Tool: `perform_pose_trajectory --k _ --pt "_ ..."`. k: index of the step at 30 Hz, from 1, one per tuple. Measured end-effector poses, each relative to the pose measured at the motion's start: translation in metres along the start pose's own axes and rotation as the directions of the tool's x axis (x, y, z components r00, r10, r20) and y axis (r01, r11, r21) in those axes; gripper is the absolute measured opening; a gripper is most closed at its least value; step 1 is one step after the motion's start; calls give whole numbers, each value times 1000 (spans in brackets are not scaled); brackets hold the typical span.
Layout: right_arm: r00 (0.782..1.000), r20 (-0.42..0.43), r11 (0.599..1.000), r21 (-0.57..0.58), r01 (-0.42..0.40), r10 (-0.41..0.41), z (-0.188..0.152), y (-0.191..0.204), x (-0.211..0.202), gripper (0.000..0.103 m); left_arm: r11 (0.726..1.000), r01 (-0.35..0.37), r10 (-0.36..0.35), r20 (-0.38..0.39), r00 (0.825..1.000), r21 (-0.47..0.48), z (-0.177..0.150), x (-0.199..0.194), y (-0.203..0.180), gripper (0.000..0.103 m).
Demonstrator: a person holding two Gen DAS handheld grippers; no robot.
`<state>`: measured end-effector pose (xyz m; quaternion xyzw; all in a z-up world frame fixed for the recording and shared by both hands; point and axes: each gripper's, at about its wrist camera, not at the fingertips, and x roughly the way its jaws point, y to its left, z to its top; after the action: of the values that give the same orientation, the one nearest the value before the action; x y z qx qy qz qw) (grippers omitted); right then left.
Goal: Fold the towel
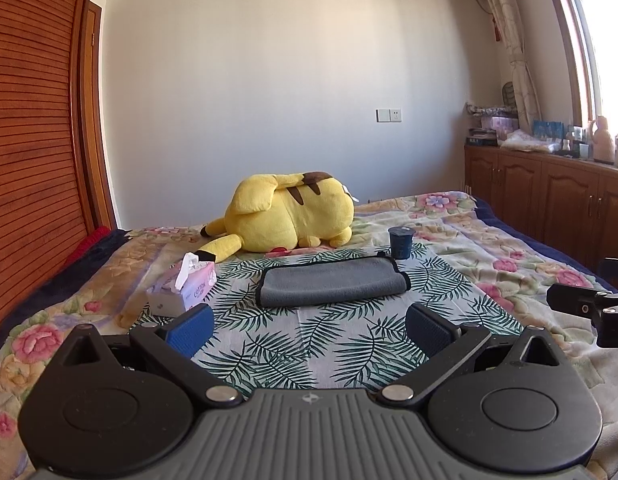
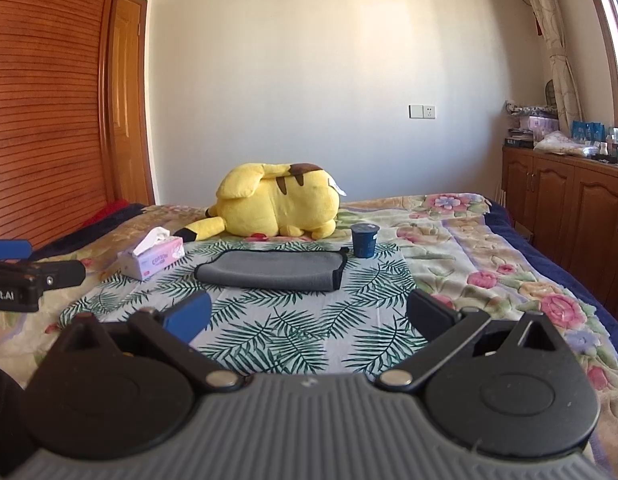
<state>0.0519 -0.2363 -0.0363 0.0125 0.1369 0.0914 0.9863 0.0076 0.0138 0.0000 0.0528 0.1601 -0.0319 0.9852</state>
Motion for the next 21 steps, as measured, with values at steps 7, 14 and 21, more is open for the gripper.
perform_pose_trajectory --k 7,14,21 --pt "1000 5 1000 -1 5 -5 0 -2 0 103 1000 -1 1 2 1000 0 0 0 0 87" --pt "1000 5 1000 -4 10 -10 -1 -2 -1 103 1000 -2 2 3 1000 2 0 0 -1 87" --pt "1000 3 1000 -5 13 -13 -1 -1 0 103 1000 -2 2 3 1000 3 -1 0 -1 87"
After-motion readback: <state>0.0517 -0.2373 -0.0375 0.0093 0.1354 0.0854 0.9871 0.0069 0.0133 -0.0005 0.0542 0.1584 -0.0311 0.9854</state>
